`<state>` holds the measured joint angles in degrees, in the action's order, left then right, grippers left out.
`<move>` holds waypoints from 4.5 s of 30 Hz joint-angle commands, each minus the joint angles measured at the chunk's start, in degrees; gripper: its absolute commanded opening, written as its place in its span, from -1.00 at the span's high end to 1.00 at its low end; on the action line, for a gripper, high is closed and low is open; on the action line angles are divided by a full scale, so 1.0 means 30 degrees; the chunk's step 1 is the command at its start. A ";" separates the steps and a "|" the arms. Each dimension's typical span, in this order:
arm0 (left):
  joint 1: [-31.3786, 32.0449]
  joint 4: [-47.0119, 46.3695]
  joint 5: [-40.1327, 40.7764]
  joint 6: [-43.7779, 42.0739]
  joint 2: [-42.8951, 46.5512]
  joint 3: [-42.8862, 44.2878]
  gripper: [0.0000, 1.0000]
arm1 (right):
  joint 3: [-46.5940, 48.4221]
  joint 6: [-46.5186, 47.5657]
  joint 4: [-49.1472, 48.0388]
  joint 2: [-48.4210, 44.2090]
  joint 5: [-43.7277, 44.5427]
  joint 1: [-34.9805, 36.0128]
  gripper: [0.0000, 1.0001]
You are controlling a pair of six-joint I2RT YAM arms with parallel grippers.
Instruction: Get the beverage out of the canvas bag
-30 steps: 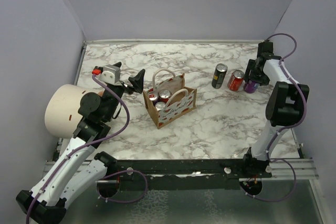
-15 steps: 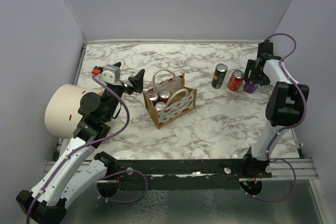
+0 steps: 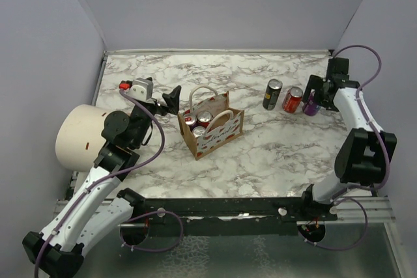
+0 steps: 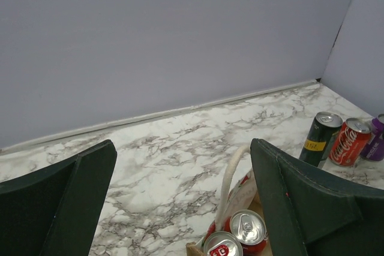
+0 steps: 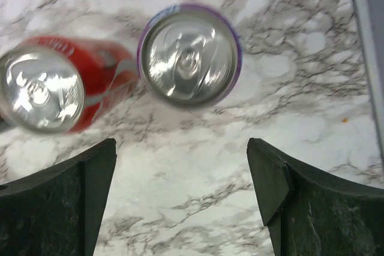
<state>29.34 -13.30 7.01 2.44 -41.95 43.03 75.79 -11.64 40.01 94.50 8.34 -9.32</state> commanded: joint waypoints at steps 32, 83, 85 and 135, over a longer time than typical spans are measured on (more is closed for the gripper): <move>-0.0758 -0.0576 -0.0240 0.0360 -0.0645 -0.0144 -0.94 | 0.4035 -0.2977 0.1265 -0.4253 -0.4208 1.3888 -0.37; -0.0816 -0.0576 0.0066 0.0213 -0.0780 -0.0177 -0.94 | 0.5928 -0.1668 -0.1446 0.7508 0.0567 2.0046 -0.52; -0.0816 -0.0563 0.0065 0.0230 -0.0827 -0.0191 -0.94 | 0.6006 -0.1800 -0.1407 0.7609 0.0437 2.0041 -0.48; -0.0816 -0.0533 -0.0079 0.0467 -0.0961 -0.0162 -0.94 | -0.0018 -0.4065 -0.2202 -0.1019 -0.3047 2.0040 0.95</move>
<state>27.09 -13.50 6.94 3.29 -44.86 42.87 72.86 -24.34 33.39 89.32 8.80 50.15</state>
